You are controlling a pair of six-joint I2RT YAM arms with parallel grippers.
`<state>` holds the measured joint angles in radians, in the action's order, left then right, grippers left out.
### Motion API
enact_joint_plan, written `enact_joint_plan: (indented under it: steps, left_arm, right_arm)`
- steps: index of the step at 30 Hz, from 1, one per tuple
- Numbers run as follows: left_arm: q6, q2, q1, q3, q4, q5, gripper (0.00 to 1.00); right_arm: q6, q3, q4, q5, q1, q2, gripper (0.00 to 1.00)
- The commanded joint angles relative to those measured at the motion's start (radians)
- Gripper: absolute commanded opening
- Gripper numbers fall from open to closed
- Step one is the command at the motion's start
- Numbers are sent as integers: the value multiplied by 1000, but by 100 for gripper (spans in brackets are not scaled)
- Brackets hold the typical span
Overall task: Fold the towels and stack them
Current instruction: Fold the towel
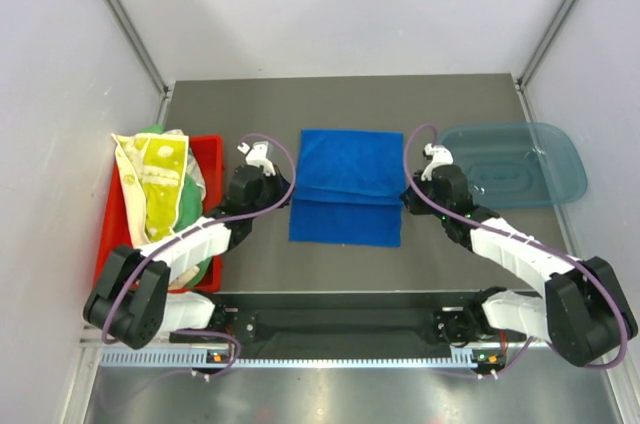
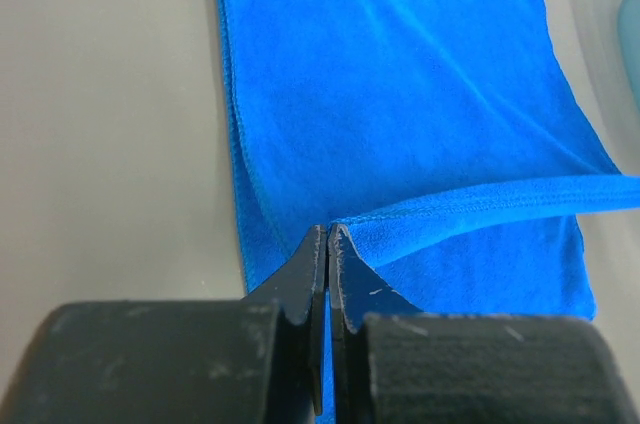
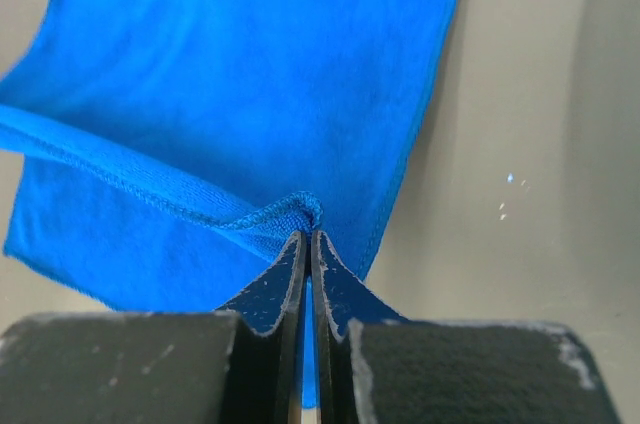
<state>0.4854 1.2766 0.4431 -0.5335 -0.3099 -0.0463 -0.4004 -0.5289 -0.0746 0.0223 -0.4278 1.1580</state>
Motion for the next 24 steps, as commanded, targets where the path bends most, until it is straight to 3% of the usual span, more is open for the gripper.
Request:
enact_joint_plan:
  steps: [1,12,24]
  left_arm:
    - [-1,-48,2,12,2,23,0]
    - [5,-63,5,38,34,26,0]
    - [36,4,23,84,-11,33,0]
  right_arm:
    - [-6,17,-47,4,-20,-41,0]
    - [-25,32,-34,13,-32,-60,0]
    - [-77,63,-77,15,-71,38,0]
